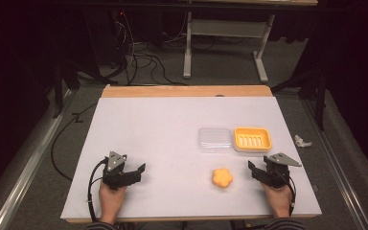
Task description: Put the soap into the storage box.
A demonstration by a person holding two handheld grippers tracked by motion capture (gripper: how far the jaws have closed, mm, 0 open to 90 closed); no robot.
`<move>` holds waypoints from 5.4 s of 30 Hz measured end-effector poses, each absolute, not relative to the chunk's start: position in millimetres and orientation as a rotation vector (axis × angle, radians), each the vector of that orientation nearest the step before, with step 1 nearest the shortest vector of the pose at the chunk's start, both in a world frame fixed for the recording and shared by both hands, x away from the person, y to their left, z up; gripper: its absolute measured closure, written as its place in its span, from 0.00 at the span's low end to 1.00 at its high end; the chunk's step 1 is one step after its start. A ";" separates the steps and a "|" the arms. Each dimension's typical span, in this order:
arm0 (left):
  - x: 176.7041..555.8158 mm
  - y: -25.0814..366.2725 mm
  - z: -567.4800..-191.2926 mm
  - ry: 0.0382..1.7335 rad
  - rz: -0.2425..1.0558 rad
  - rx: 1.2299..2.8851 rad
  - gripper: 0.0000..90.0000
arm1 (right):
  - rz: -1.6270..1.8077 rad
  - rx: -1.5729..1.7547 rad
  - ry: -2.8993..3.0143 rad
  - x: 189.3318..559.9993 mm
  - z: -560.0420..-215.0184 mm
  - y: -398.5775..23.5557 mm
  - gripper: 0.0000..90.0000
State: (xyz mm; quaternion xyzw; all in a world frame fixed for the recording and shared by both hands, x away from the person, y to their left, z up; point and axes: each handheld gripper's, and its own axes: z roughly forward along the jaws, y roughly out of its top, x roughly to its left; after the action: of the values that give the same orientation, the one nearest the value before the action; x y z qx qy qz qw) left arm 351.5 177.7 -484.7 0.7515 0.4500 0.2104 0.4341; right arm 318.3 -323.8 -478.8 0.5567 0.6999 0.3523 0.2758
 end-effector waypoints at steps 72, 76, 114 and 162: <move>353.7 179.3 -485.0 1.131 0.495 1.872 0.21 | 1.111 1.535 1.924 295.8 -467.5 -322.2 0.23; 353.7 179.3 -485.0 1.130 0.496 1.872 0.21 | 1.126 1.517 1.930 292.3 -466.4 -319.1 0.22; 353.3 178.7 -485.0 1.130 0.504 1.871 0.21 | 1.124 1.301 2.198 285.6 -461.4 -262.1 0.17; 353.4 178.8 -485.0 1.130 0.502 1.871 0.21 | 0.923 1.198 2.342 307.1 -479.2 -216.2 0.28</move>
State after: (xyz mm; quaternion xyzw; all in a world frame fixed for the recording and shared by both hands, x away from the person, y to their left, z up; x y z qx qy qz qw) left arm 353.4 178.8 -485.0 0.7514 0.4537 0.2018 0.4346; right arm 307.1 -216.2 -479.2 0.4230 0.8269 0.3261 0.1761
